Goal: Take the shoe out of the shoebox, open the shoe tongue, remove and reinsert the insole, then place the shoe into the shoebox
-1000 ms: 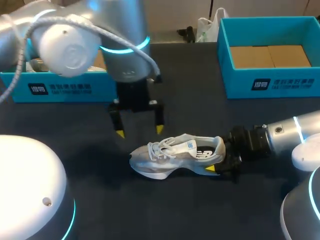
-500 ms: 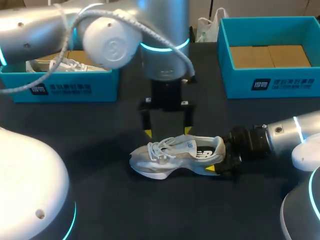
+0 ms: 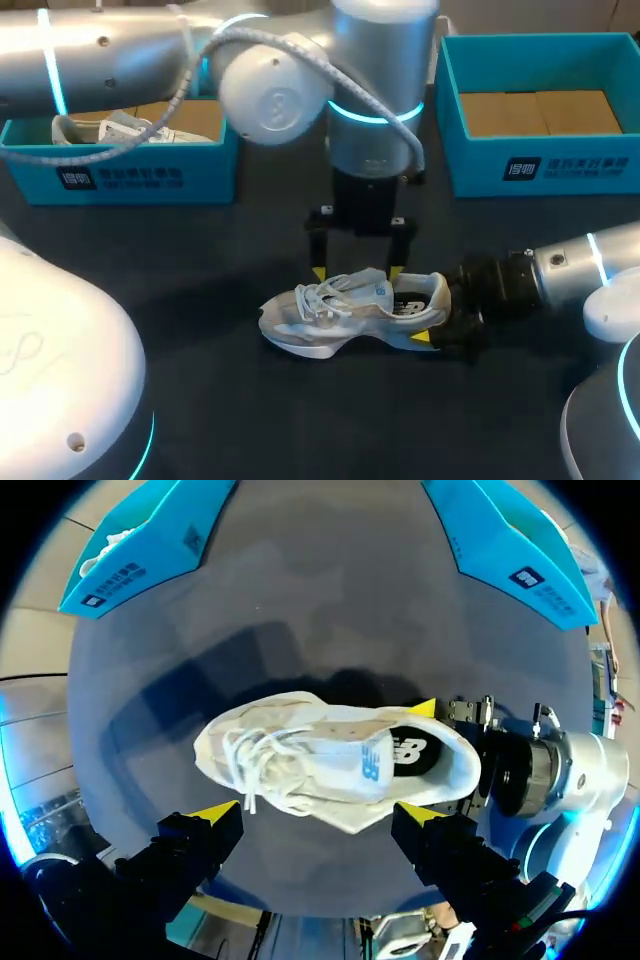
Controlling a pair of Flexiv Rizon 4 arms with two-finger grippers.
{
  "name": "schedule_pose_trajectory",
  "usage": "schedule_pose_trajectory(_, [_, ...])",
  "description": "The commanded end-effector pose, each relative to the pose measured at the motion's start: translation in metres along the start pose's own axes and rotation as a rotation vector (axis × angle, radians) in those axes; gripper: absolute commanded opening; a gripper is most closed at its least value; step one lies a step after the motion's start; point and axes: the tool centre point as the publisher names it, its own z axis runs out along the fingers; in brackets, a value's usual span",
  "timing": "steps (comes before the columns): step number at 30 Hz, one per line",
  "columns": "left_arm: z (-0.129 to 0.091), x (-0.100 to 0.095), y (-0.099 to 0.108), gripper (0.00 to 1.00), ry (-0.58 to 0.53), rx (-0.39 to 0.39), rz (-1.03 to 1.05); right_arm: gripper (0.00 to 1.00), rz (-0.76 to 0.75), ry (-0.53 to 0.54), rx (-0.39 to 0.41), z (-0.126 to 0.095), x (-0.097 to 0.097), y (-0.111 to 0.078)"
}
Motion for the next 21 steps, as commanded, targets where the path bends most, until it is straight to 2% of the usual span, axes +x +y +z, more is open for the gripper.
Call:
schedule_pose_trajectory(1, [0.012, 0.023, -0.004, 1.0, -0.091, -0.006, 0.01, 0.0, 0.001, 0.0, 0.004, 0.0, -0.001, 0.0])
schedule_pose_trajectory(9, [0.026, 0.033, -0.008, 1.0, -0.127, 0.016, 0.024, 0.0, 0.001, 0.0, 0.004, 0.0, -0.001, 0.0])
schedule_pose_trajectory(21, [0.053, 0.04, -0.019, 1.0, -0.214, -0.007, 0.019, 0.0, 0.001, 0.0, 0.004, 0.0, -0.001, 0.0])
